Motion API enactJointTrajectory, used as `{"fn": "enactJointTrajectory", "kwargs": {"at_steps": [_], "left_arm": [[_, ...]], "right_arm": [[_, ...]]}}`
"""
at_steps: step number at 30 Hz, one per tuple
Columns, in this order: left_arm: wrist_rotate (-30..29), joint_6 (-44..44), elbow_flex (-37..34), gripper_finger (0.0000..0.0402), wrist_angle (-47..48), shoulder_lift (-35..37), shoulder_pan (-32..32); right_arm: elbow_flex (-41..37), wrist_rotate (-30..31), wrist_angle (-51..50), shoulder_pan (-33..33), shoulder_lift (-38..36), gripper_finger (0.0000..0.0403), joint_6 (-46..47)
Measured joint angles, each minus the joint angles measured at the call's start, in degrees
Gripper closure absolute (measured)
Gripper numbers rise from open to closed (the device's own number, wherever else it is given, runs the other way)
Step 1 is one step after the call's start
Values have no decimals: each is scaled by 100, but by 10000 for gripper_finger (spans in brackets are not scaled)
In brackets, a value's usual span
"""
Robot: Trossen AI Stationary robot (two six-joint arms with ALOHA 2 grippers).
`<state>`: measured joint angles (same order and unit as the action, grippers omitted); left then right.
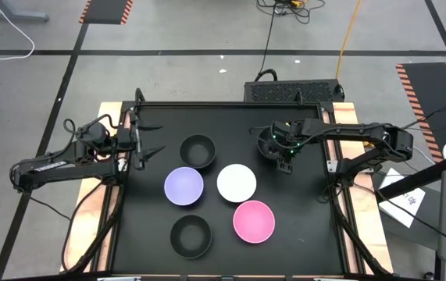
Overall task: Nest bowls inside each other
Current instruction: Stack the top right black bowl into the white bowl
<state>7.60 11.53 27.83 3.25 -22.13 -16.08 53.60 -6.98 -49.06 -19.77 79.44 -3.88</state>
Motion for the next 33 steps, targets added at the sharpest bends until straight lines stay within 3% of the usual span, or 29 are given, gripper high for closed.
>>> {"fn": "enactJointTrajectory", "kwargs": {"at_steps": [5, 10, 33], "left_arm": [[0, 1, 0, 80, 0, 0, 0], [0, 2, 0, 80, -2, 0, 0], [0, -10, 0, 80, 20, 0, 0]], "right_arm": [[0, 15, 39, 0, 0, 161, -96], [0, 421, 180, -3, 0, 161, -183], [-2, 101, 208, -13, 0, 161, -164]]}}
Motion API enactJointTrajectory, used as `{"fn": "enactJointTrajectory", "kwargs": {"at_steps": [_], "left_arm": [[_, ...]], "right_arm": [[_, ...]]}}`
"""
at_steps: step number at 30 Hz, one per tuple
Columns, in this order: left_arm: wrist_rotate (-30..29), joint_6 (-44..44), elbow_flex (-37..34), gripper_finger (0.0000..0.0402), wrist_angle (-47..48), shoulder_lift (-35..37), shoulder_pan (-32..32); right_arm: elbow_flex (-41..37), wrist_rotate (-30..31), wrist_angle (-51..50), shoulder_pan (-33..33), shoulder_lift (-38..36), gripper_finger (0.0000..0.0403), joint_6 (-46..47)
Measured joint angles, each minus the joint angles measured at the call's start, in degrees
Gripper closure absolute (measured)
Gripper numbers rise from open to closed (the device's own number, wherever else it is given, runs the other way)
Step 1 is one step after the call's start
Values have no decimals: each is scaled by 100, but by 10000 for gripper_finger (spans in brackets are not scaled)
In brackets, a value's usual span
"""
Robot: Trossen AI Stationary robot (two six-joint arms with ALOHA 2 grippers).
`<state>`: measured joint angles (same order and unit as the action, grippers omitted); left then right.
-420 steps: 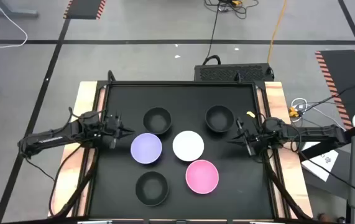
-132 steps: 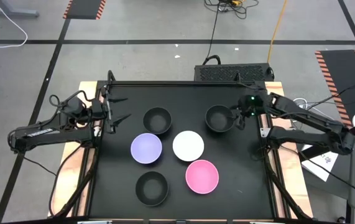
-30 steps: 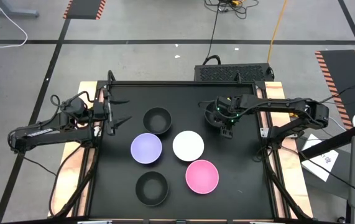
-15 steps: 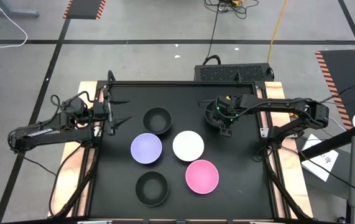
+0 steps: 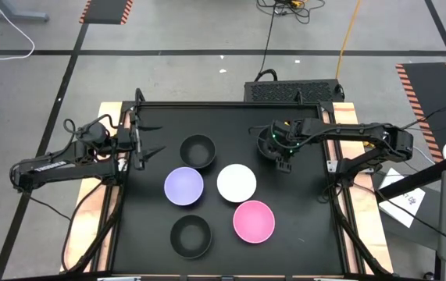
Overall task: Nest bowls inside each other
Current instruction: Stack the top right black bowl into the white bowl
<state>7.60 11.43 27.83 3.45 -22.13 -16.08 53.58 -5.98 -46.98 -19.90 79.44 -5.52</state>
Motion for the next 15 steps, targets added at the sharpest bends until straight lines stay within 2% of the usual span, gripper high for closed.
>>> {"fn": "enactJointTrajectory", "kwargs": {"at_steps": [9, 15], "left_arm": [[0, -17, -2, 80, 111, 2, -2], [0, -36, -2, 80, 111, 1, 0]], "right_arm": [[0, 171, 14, 0, 320, 162, -10], [-4, 181, 158, 0, 759, 192, -191]]}}
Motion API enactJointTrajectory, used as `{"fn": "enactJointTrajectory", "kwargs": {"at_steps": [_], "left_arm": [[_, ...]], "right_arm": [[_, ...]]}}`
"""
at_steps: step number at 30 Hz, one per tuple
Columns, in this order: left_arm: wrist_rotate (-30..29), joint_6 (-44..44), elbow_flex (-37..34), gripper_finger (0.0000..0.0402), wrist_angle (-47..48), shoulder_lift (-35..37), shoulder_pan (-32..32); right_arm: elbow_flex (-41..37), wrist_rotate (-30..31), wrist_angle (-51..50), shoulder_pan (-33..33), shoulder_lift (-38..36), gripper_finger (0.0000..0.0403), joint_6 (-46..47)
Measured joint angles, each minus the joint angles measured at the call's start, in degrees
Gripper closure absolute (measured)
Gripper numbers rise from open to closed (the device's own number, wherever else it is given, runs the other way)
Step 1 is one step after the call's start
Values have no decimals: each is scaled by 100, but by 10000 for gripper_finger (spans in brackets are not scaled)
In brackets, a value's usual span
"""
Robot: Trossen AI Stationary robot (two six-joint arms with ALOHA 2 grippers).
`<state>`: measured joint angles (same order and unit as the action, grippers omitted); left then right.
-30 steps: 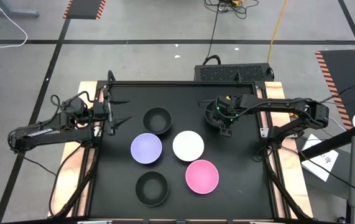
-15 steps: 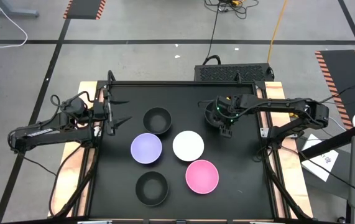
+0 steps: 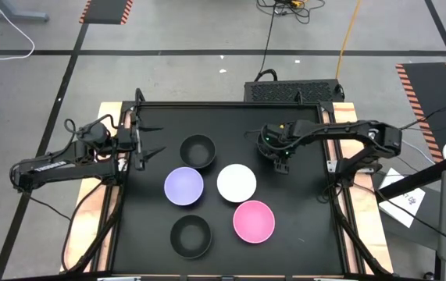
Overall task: Nest bowls inside each other
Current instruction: Stack the top right black bowl into the white bowl
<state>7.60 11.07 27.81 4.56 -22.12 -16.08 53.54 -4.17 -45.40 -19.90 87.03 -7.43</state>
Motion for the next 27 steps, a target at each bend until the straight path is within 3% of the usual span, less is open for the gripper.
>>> {"fn": "enactJointTrajectory", "kwargs": {"at_steps": [9, 16, 20, 27], "left_arm": [[0, 1, 0, 80, -4, 0, -2], [-2, 3, 0, 80, -4, -1, -2], [-2, -13, 0, 80, -4, 1, -2], [-4, -68, 0, 80, -2, -1, -2]], "right_arm": [[0, 222, 295, 0, 37, 269, -241], [18, 380, 331, -24, 23, 389, -356], [17, 481, 402, -35, 26, 393, -382], [29, 1289, 444, -11, 45, 401, -513]]}}
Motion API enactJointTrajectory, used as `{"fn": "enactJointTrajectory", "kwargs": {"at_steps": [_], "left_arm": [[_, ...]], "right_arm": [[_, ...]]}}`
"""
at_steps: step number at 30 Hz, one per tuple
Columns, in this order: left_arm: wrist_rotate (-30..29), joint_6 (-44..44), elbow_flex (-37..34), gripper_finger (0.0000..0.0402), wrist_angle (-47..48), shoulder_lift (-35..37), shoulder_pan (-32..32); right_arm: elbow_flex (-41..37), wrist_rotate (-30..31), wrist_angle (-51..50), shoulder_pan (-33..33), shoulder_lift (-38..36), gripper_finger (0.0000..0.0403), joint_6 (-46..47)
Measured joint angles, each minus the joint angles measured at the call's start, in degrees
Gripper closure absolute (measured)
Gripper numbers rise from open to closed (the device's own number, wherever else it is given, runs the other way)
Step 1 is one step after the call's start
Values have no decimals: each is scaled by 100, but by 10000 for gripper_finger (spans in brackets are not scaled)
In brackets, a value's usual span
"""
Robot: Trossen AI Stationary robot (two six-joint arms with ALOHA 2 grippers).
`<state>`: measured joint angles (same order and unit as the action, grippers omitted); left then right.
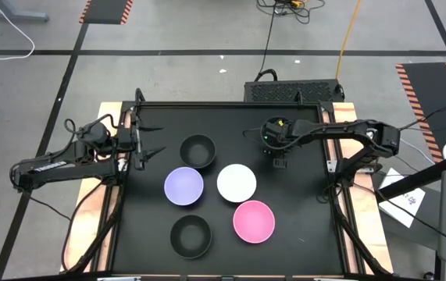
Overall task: Nest bowls inside each other
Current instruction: Stack the top right black bowl into the white bowl
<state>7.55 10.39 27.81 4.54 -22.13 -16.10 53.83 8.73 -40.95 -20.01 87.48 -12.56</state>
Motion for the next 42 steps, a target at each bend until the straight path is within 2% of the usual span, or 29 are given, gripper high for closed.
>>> {"fn": "enactJointTrajectory", "kwargs": {"at_steps": [9, 16, 22, 26, 32, 37, 42], "left_arm": [[-5, -40, 0, 80, 4, 0, 0], [-7, -39, 0, 80, 11, 0, 0], [-10, -39, 0, 80, 35, 0, 0], [-11, -37, 0, 80, 35, 0, 0], [-28, -37, 0, 80, -7, 0, 0], [-164, -35, 0, 80, -6, 0, 1], [-217, -36, 0, 80, 4, -55, 0]], "right_arm": [[768, 97, -111, 366, -7, 402, -287], [1942, 20, -814, 1139, -11, 402, -217], [2695, -9, -992, 1901, -11, 402, 35], [2892, -439, -1016, 2200, -13, 403, 492], [2926, -448, -1052, 2502, -4, 403, 739], [3186, -651, -1256, 2601, 267, 403, 931], [4122, -716, -1901, 2785, 998, 403, 890]]}}
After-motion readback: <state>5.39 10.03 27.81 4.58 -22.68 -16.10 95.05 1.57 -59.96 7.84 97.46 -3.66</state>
